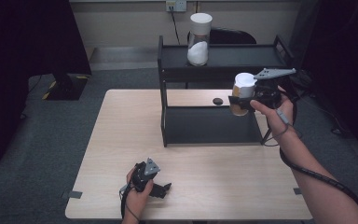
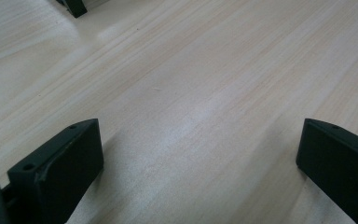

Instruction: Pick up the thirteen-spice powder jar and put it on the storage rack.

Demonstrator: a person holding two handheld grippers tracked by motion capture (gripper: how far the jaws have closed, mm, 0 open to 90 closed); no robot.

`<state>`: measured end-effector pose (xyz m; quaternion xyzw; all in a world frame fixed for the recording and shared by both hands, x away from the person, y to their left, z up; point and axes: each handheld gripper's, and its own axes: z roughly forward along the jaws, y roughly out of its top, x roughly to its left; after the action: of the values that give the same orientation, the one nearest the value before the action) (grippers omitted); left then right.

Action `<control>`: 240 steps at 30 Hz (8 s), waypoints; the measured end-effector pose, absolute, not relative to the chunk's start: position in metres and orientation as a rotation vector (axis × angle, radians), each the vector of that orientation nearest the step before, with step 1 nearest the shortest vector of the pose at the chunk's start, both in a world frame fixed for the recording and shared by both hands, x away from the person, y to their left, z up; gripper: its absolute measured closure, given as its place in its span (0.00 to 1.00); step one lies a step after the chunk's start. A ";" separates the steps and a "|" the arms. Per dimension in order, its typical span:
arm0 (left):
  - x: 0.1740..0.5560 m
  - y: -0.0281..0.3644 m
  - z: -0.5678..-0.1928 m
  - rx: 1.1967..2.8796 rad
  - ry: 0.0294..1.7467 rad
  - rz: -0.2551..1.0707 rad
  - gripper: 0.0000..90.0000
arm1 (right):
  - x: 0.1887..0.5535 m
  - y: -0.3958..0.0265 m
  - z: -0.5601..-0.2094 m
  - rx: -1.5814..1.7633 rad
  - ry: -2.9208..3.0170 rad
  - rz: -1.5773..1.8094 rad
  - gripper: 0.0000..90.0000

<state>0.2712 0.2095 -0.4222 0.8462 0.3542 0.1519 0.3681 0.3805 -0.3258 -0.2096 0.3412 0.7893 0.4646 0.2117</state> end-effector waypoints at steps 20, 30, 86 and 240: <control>0.271 0.209 -0.422 2.174 0.909 0.390 0.00 | 0.388 -0.315 -0.147 0.942 2.180 1.349 0.33; 0.271 0.209 -0.422 2.174 0.910 0.390 0.00 | 0.393 -0.300 -0.119 0.955 2.170 1.343 0.33; 0.271 0.209 -0.422 2.174 0.909 0.390 0.00 | 0.465 -0.268 -0.111 1.056 2.057 1.312 0.33; 0.271 0.209 -0.422 2.175 0.908 0.391 0.00 | 0.363 -0.252 -0.293 0.943 2.238 1.457 0.01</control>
<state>0.2711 0.2094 -0.4221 0.8466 0.3536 0.1523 0.3675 0.3634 -0.2517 -0.2935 0.3290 0.7808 0.5083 0.1540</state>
